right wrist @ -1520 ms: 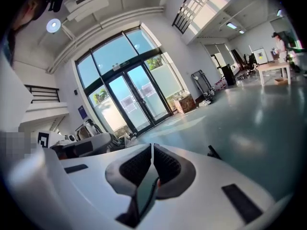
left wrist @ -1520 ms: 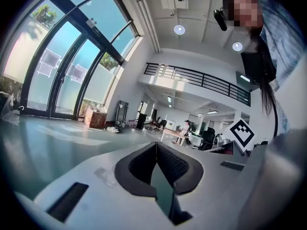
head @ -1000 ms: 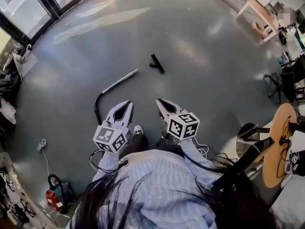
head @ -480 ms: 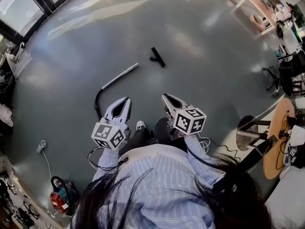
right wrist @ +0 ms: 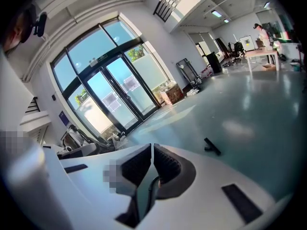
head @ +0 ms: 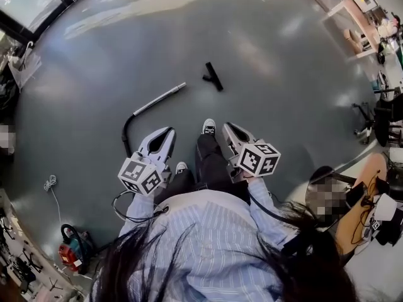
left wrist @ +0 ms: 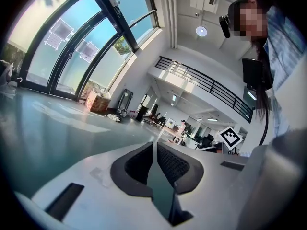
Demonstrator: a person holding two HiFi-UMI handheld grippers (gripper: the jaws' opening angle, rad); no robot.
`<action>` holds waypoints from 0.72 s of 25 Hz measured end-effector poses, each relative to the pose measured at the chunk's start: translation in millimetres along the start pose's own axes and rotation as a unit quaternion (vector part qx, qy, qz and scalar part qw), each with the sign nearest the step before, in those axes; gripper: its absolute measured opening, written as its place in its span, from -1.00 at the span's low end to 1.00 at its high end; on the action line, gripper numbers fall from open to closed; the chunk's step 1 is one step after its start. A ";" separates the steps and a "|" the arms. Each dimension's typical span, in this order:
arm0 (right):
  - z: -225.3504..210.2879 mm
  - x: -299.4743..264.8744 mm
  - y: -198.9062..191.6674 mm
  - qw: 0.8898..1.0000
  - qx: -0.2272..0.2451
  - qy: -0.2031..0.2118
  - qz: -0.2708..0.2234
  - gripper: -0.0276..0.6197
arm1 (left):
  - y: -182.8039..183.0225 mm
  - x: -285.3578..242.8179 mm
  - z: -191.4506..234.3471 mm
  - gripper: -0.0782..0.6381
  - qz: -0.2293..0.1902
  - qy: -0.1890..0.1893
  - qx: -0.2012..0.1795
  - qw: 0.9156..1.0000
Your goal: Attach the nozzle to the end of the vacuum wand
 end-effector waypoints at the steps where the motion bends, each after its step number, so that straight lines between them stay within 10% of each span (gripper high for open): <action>1: -11.2 -6.5 12.7 1.000 0.006 0.000 0.005 -0.85 | 5.6 -12.3 5.0 -0.76 0.001 0.009 -0.005 1.000; 18: -216.1 -133.7 191.5 0.990 0.040 0.017 0.133 -0.85 | 67.7 -219.2 95.0 -0.52 0.171 0.088 -0.053 0.980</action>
Point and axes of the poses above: the fingertips, and each gripper's own axes: x backward along the fingers, z to its left, y out of its top, the point moved 8 cm from there along x, backward along the fingers, and after that the axes turned 10 degrees about z, right-handed, at the moved point
